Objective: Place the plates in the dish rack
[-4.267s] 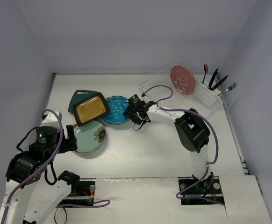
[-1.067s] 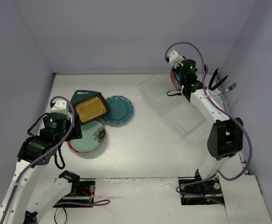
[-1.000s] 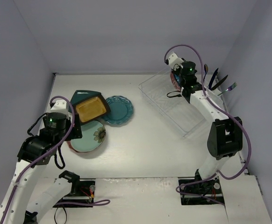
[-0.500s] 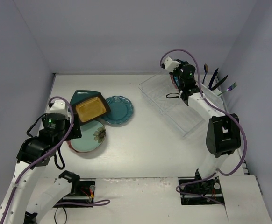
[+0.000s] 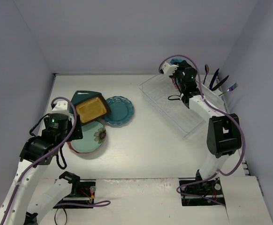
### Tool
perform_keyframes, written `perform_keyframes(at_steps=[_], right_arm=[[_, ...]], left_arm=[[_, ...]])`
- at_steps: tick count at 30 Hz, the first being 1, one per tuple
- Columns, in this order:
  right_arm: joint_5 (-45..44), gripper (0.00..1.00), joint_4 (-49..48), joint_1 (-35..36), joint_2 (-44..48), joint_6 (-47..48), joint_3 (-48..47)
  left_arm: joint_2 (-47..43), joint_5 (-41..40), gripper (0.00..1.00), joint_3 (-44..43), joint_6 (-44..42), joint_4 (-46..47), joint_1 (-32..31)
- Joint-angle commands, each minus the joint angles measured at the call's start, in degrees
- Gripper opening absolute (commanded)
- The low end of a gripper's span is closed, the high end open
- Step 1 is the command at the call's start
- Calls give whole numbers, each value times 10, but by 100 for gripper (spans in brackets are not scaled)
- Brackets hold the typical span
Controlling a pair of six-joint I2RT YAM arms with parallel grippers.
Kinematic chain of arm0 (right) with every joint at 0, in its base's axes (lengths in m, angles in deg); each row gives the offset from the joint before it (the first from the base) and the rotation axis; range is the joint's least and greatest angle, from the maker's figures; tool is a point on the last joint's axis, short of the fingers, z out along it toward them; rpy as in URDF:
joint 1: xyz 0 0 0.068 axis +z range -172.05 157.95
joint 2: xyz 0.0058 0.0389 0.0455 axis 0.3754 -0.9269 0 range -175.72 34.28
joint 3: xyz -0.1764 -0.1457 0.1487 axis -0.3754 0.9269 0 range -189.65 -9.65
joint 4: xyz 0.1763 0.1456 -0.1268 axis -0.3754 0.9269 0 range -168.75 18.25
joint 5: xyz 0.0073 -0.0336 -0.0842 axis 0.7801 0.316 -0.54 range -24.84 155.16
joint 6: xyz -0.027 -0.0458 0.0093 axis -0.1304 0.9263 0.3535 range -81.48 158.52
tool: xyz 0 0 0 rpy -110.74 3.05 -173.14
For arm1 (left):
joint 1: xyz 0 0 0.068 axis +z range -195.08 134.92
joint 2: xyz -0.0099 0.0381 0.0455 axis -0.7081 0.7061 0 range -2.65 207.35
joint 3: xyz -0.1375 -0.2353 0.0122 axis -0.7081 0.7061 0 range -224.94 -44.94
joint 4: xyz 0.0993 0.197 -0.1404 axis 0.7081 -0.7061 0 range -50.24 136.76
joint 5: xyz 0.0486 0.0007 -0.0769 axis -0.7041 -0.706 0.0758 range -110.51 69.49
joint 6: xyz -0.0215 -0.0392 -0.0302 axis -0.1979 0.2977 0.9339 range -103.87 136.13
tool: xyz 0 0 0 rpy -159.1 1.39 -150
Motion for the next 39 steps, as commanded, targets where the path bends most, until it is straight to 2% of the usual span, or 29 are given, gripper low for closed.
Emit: perform_keyframes(at_steps=[1, 10, 16, 26, 39], right_arm=[[21, 0, -175, -8, 18, 60, -10], [32, 0, -217, -16, 1, 97, 13], [62, 0, -279, -25, -1, 132, 42], [69, 0, -261, -27, 11, 159, 29], [66, 3, -268, -36, 8, 82, 81]], left_arm=[[4, -18, 76, -15, 5, 26, -3], [4, -24, 76, -18, 5, 19, -3], [5, -25, 76, -17, 7, 16, -3], [2, -28, 76, -10, 7, 16, -3], [-4, -28, 76, -3, 2, 13, -2]])
